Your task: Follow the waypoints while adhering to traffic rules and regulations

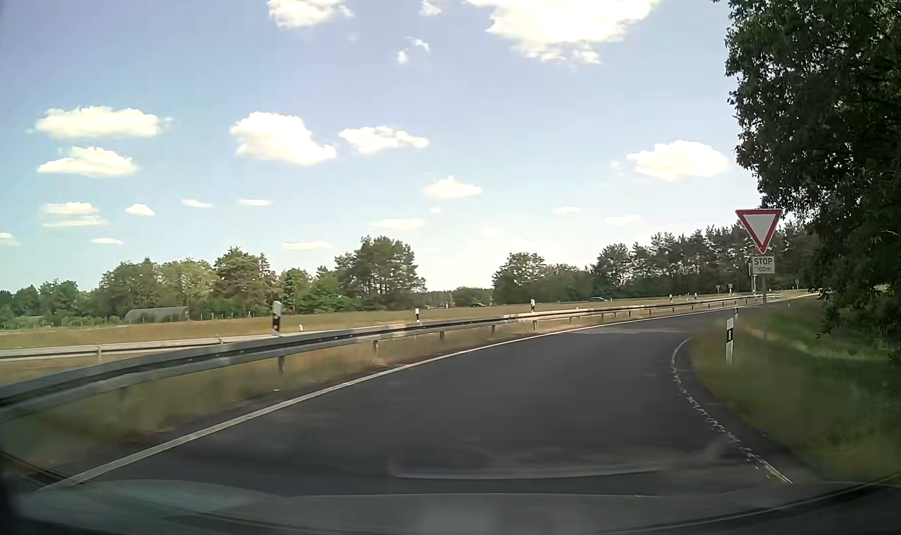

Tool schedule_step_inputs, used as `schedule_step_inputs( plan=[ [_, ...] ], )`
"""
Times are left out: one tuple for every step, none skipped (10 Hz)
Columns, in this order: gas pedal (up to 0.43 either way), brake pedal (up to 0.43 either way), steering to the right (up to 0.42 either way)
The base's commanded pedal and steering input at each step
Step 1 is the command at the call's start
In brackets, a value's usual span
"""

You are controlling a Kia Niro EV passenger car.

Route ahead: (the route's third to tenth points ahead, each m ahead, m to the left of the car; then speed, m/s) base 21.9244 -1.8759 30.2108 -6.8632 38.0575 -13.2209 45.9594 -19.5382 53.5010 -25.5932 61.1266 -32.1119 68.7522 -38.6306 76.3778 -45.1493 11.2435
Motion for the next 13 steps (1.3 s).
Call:
schedule_step_inputs(
  plan=[
    [0.13,0.03,0.097],
    [0.13,0.03,0.097],
    [0.13,0.03,0.098],
    [0.13,0.03,0.097],
    [0.13,0.03,0.097],
    [0.13,0.037,0.097],
    [0.13,0.03,0.097],
    [0.13,0.03,0.096],
    [0.13,0.03,0.096],
    [0.13,0.03,0.095],
    [0.13,0.03,0.094],
    [0.13,0.03,0.094],
    [0.13,0.03,0.093]
  ],
)
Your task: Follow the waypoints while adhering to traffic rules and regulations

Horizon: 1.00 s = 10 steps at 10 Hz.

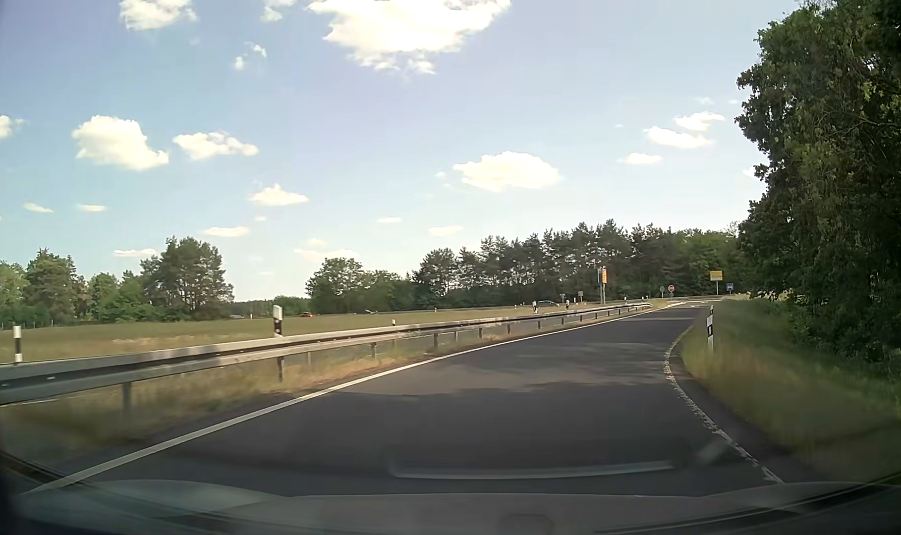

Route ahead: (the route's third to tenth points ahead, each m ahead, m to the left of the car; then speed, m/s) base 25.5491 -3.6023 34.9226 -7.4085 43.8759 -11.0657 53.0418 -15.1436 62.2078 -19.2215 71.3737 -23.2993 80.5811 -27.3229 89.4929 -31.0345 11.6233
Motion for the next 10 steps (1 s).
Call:
schedule_step_inputs(
  plan=[
    [0.13,0.037,0.093],
    [0.13,0.03,0.093],
    [0.13,0.03,0.092],
    [0.13,0.03,0.091],
    [0.13,0.03,0.091],
    [0.13,0.03,0.09],
    [0.13,0.03,0.09],
    [0.13,0.03,0.089],
    [0.118,0.03,0.087],
    [0.11,0.03,0.086]
  ],
)
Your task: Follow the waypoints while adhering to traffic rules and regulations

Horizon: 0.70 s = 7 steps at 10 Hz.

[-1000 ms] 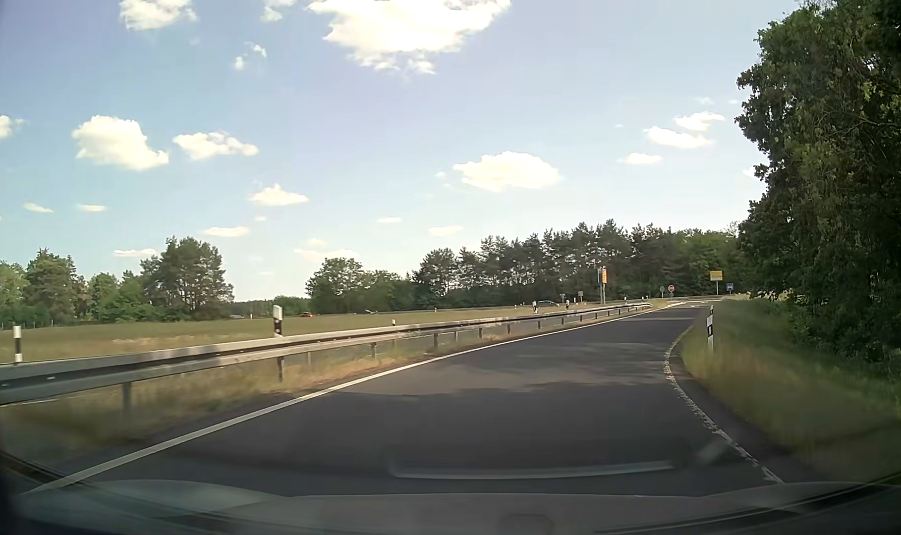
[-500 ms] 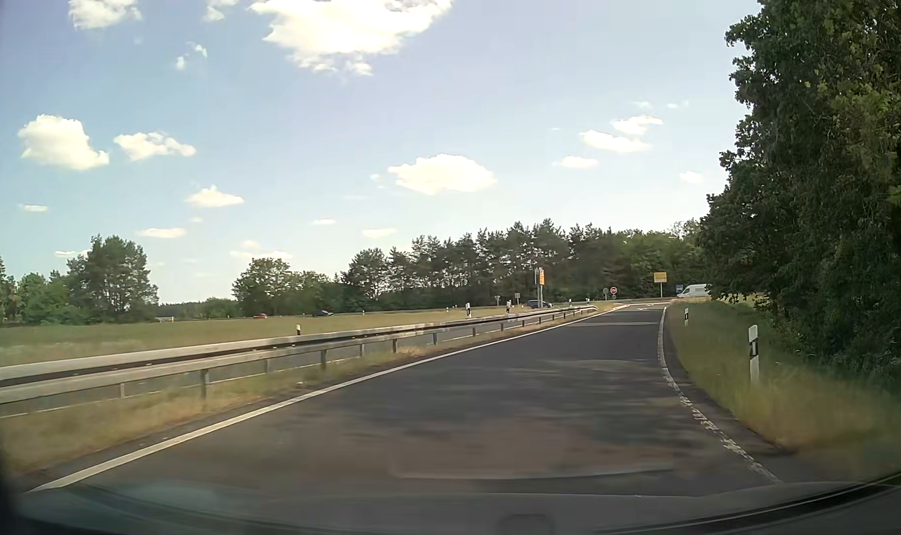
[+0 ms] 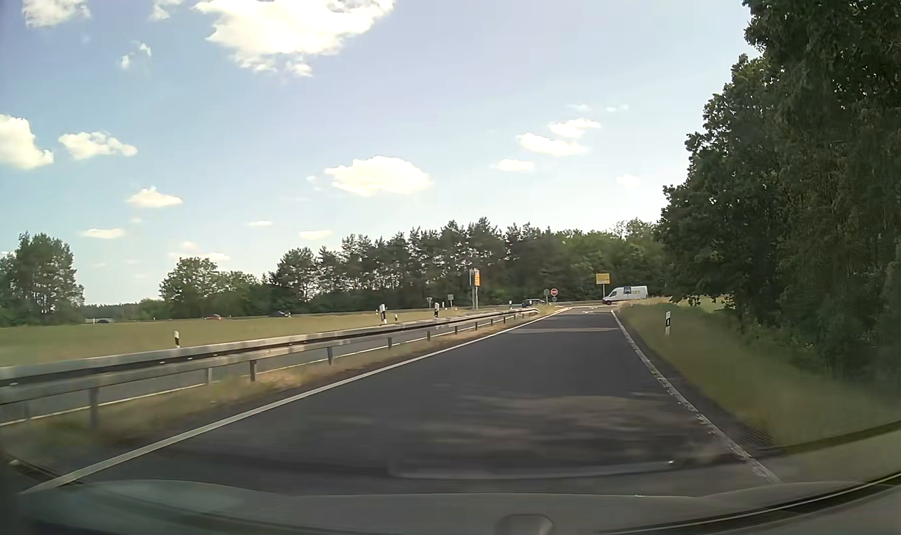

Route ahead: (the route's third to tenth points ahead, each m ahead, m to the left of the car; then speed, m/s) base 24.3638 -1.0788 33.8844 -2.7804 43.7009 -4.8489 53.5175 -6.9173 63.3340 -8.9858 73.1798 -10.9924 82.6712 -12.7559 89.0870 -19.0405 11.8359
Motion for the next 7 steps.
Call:
schedule_step_inputs(
  plan=[
    [0.098,0.037,0.084],
    [0.087,0.03,0.081],
    [0.079,0.037,0.078],
    [0.059,0.03,0.073],
    [0.039,0.037,0.065],
    [0.028,0.03,0.059],
    [0.02,0.03,0.048]
  ],
)
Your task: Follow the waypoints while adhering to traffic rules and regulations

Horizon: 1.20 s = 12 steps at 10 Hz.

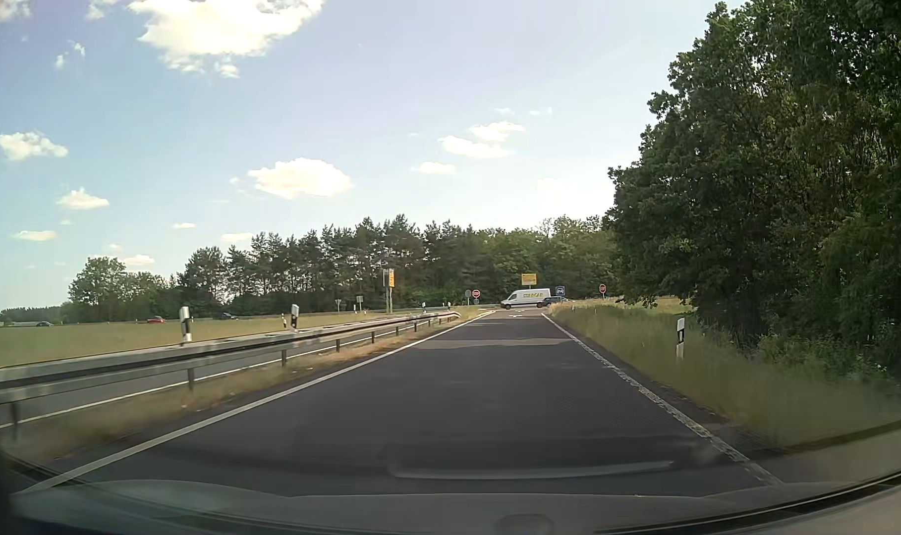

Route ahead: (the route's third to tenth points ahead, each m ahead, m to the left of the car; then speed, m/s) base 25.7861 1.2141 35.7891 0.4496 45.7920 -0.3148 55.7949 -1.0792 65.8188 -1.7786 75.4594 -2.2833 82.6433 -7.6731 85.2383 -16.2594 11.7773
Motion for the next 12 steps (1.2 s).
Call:
schedule_step_inputs(
  plan=[
    [0.008,0.03,0.04],
    [0.0,0.03,0.036],
    [0.0,0.03,0.033],
    [0.0,0.037,0.031],
    [0.0,0.03,0.028],
    [0.0,0.03,0.021],
    [0.0,0.03,0.015],
    [0.0,0.03,0.012],
    [0.0,0.03,0.01],
    [0.0,0.03,0.01],
    [0.0,0.03,0.008],
    [0.0,0.03,0.006]
  ],
)
